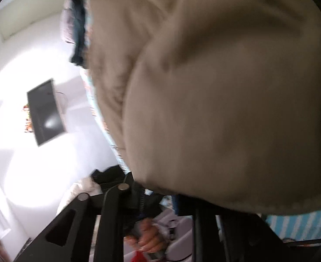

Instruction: Fold large clothes

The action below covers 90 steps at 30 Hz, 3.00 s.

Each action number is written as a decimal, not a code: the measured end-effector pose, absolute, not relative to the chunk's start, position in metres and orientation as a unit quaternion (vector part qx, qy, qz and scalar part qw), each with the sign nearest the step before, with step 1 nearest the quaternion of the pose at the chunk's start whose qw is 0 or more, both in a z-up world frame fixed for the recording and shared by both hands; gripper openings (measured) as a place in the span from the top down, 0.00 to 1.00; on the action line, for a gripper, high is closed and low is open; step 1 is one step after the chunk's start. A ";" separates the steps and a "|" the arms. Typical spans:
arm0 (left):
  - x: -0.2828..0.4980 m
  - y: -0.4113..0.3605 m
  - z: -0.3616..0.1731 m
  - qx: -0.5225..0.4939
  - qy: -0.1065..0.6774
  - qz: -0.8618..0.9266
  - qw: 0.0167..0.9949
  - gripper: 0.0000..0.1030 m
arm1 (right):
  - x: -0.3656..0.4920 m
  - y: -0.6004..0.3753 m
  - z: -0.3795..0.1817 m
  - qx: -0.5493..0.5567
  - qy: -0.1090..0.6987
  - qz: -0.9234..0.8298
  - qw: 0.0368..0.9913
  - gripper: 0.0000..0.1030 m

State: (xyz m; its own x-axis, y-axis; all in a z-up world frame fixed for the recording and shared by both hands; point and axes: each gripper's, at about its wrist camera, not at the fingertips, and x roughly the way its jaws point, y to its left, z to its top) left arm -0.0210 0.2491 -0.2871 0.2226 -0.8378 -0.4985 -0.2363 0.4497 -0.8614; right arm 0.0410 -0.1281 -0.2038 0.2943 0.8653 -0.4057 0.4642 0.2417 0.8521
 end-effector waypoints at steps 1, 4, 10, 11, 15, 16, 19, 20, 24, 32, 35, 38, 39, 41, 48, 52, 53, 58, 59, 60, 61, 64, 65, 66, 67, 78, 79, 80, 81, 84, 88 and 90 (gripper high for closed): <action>-0.017 0.243 -0.292 -0.473 0.573 -0.248 0.622 0.45 | 0.042 -0.129 -0.198 0.588 0.559 0.186 0.554 0.82; -0.004 0.228 -0.303 -0.483 0.561 -0.263 0.619 0.45 | 0.049 -0.136 -0.178 0.588 0.544 0.191 0.567 0.82; 0.029 0.217 -0.282 -0.390 0.529 -0.237 0.716 0.45 | 0.055 -0.143 -0.158 0.581 0.537 0.200 0.579 0.85; 0.033 0.218 -0.277 -0.375 0.524 -0.232 0.728 0.45 | 0.055 -0.143 -0.156 0.576 0.539 0.204 0.579 0.86; 0.032 0.228 -0.263 -0.336 0.518 -0.215 0.757 0.45 | 0.044 -0.154 -0.156 0.534 0.576 0.196 0.587 0.86; 0.030 0.230 -0.259 -0.330 0.515 -0.212 0.762 0.45 | 0.041 -0.153 -0.155 0.518 0.588 0.200 0.588 0.86; 0.012 0.248 -0.244 -0.316 0.509 -0.205 0.774 0.45 | 0.041 -0.155 -0.142 0.484 0.601 0.222 0.596 0.83; 0.009 0.254 -0.240 -0.313 0.510 -0.203 0.775 0.45 | 0.043 -0.157 -0.133 0.472 0.600 0.226 0.605 0.83; 0.016 0.277 -0.227 -0.325 0.505 -0.213 0.771 0.45 | 0.068 -0.166 -0.108 0.415 0.591 0.209 0.659 0.83; 0.049 0.242 -0.231 -0.307 0.510 -0.346 0.725 0.48 | 0.157 -0.158 -0.107 0.281 0.601 0.125 0.738 0.83; 0.029 0.226 -0.211 -0.233 0.500 -0.401 0.732 0.69 | 0.169 -0.156 -0.129 0.260 0.629 0.122 0.723 0.83; 0.008 0.211 -0.215 -0.149 0.526 -0.411 0.730 0.69 | 0.156 -0.160 -0.157 0.259 0.658 0.127 0.696 0.86; 0.004 0.209 -0.220 -0.128 0.535 -0.405 0.730 0.69 | 0.149 -0.162 -0.165 0.266 0.663 0.129 0.688 0.87; -0.002 0.209 -0.234 -0.101 0.557 -0.383 0.729 0.69 | 0.141 -0.164 -0.173 0.280 0.664 0.127 0.682 0.87; -0.007 0.227 -0.220 -0.100 0.563 -0.322 0.754 0.69 | 0.143 -0.145 -0.142 0.206 0.662 0.121 0.711 0.84; 0.001 0.251 -0.199 -0.139 0.559 -0.276 0.769 0.69 | 0.136 -0.148 -0.115 0.188 0.626 0.095 0.751 0.84; 0.005 0.256 -0.196 -0.150 0.557 -0.267 0.772 0.69 | 0.133 -0.153 -0.110 0.188 0.616 0.085 0.760 0.83; 0.030 0.255 -0.185 -0.165 0.552 -0.215 0.789 0.36 | 0.124 -0.173 -0.128 0.220 0.617 0.056 0.753 0.71; 0.036 0.256 -0.185 -0.161 0.555 -0.211 0.788 0.36 | 0.124 -0.175 -0.135 0.224 0.619 0.053 0.751 0.71; 0.041 0.249 -0.184 -0.154 0.562 -0.203 0.787 0.36 | 0.125 -0.175 -0.141 0.225 0.622 0.051 0.748 0.71; 0.044 0.245 -0.184 -0.150 0.565 -0.200 0.786 0.36 | 0.126 -0.178 -0.147 0.227 0.625 0.048 0.746 0.71; 0.054 0.224 -0.182 -0.132 0.573 -0.204 0.783 0.29 | 0.126 -0.172 -0.144 0.234 0.619 0.052 0.747 0.53; 0.058 0.218 -0.181 -0.124 0.575 -0.204 0.782 0.23 | 0.125 -0.170 -0.140 0.234 0.616 0.057 0.750 0.49; 0.061 0.212 -0.180 -0.117 0.575 -0.204 0.784 0.20 | 0.121 -0.169 -0.134 0.231 0.612 0.060 0.754 0.44; 0.064 0.206 -0.178 -0.110 0.574 -0.204 0.786 0.20 | 0.119 -0.169 -0.132 0.227 0.611 0.060 0.756 0.41; 0.122 0.167 -0.197 -0.092 0.609 -0.196 0.763 0.19 | 0.051 -0.269 -0.094 0.256 0.549 -0.062 0.793 0.38; 0.128 0.162 -0.200 -0.092 0.612 -0.196 0.761 0.19 | 0.045 -0.283 -0.094 0.261 0.544 -0.086 0.793 0.38; 0.132 0.159 -0.201 -0.089 0.614 -0.193 0.760 0.19 | 0.037 -0.301 -0.094 0.267 0.539 -0.110 0.791 0.38; 0.137 0.153 -0.204 -0.080 0.616 -0.185 0.762 0.20 | 0.027 -0.325 -0.094 0.274 0.532 -0.145 0.788 0.38; 0.152 0.140 -0.219 -0.057 0.631 -0.159 0.757 0.20 | 0.006 -0.381 -0.096 0.282 0.508 -0.244 0.776 0.38; 0.155 0.136 -0.226 -0.051 0.634 -0.158 0.755 0.36 | -0.016 -0.447 -0.122 0.371 0.494 -0.279 0.735 0.40; 0.151 0.136 -0.225 -0.039 0.626 -0.158 0.763 0.39 | -0.011 -0.464 -0.139 0.414 0.494 -0.249 0.723 0.57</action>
State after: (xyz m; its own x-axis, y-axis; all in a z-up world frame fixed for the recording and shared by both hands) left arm 0.1506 0.1360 -0.2250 0.1664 -0.2904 -0.9423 0.1924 0.9469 -0.2578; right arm -0.0113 -0.4641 -0.1395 0.3884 0.0478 -0.9203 0.7688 0.5338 0.3522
